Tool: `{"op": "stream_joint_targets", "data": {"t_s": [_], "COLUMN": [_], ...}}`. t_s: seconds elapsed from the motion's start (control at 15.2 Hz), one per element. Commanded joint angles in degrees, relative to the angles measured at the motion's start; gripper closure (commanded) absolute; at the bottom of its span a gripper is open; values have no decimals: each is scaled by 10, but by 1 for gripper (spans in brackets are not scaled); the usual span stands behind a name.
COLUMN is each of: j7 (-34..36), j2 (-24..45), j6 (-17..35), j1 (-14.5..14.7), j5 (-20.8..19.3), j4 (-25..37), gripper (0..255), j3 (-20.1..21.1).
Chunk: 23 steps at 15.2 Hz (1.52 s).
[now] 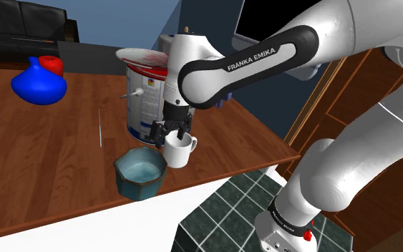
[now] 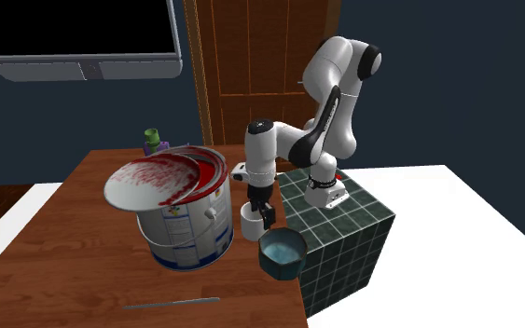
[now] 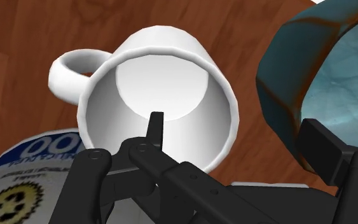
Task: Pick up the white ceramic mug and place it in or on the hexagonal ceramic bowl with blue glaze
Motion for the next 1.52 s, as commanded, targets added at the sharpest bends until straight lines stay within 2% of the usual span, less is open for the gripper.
{"op": "stream_joint_targets", "data": {"t_s": [0.0,0.4,0.46,1.06,1.45], "j7": [0,0,0,0,-3], "j2": [3,3,3,3,-24], "j6": [7,7,7,7,-44], "j1": [0,0,0,0,1], "j5": [0,0,0,0,3], "j4": [-4,-4,-4,-4,22], "gripper": [0,0,255,255,255], "j3": [1,1,1,1,-5]}}
